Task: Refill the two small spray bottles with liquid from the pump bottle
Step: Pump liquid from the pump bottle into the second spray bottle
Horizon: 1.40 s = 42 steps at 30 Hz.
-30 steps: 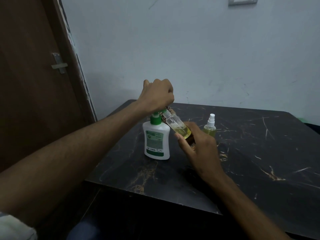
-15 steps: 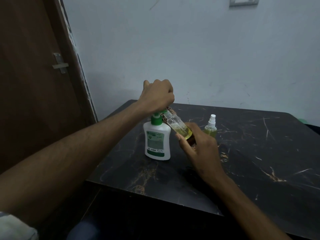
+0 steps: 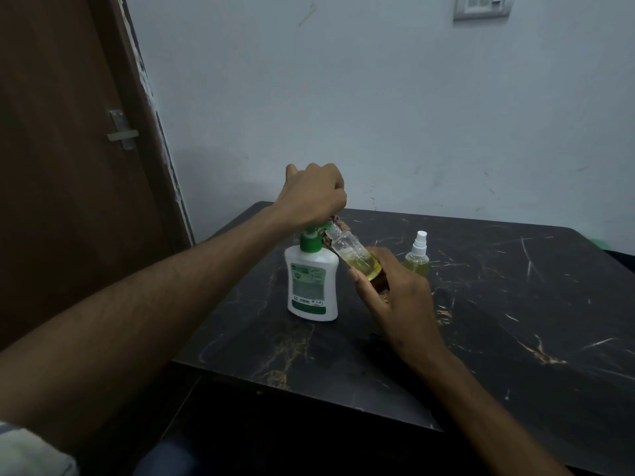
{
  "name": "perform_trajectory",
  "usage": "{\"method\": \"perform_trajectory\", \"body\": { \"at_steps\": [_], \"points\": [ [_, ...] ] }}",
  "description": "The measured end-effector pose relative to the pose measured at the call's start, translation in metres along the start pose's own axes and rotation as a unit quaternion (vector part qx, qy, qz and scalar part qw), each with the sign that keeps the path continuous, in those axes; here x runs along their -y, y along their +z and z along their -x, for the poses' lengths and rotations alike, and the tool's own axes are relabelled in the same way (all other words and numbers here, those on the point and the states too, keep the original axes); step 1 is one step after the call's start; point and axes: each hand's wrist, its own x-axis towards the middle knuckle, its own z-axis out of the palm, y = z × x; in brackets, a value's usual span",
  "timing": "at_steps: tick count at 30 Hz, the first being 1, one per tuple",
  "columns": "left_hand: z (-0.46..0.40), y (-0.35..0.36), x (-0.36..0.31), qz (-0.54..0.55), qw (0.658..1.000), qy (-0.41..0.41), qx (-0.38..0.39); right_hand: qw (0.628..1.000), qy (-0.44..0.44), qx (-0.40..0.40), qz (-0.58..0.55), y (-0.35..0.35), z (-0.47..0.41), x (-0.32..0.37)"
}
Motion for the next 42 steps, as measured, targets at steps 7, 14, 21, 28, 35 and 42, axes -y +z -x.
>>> {"method": "perform_trajectory", "body": {
  "at_steps": [7,14,21,28,35,42],
  "points": [
    [-0.0035,-0.0015,-0.0004,-0.007,1.0,0.009,-0.007,1.0,-0.005,-0.004,-0.001,0.0015,-0.0017,0.0],
    [-0.0004,-0.0007,-0.0012,-0.006,1.0,0.001,-0.005,1.0,-0.007,-0.002,-0.005,0.0001,-0.001,0.0017],
    [0.0002,0.0006,-0.0023,-0.002,1.0,0.005,0.007,1.0,-0.003,-0.004,-0.005,0.0017,-0.0015,0.0011],
    [-0.0001,-0.0033,0.0007,0.002,1.0,0.013,-0.012,1.0,-0.004,-0.005,-0.009,-0.0008,-0.0004,0.0022],
    [0.0015,0.0024,-0.0008,-0.001,1.0,0.006,0.001,1.0,-0.007,-0.004,-0.011,-0.0007,-0.0012,0.0036],
    [-0.0029,-0.0037,-0.0005,-0.004,1.0,0.014,-0.004,1.0,-0.009,-0.01,-0.009,-0.0005,-0.0006,0.0021]
  ]
}}
